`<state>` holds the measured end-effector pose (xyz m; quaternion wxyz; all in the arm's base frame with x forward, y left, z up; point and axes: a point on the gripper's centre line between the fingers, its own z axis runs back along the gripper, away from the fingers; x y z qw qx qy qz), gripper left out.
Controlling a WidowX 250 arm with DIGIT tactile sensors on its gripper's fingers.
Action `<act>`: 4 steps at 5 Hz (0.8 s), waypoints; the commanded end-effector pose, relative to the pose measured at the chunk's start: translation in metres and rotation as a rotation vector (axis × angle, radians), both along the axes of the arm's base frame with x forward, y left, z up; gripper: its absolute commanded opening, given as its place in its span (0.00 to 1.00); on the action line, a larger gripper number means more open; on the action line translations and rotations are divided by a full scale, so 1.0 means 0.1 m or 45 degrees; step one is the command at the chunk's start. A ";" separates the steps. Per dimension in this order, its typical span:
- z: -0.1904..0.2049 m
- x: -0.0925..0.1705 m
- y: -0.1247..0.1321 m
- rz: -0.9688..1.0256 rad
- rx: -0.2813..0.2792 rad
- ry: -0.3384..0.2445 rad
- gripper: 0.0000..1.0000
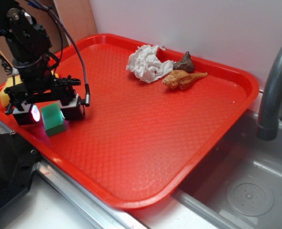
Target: Grab the green block.
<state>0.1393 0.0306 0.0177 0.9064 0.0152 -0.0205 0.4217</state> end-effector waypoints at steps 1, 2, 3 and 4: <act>-0.04 -0.16 -0.02 -0.187 0.026 -0.002 0.00; 0.05 -0.23 -0.08 -0.506 -0.025 -0.042 0.00; 0.54 -0.26 -0.23 -0.824 -0.035 -0.069 0.00; 1.03 -0.12 -0.30 -1.032 0.066 0.015 0.00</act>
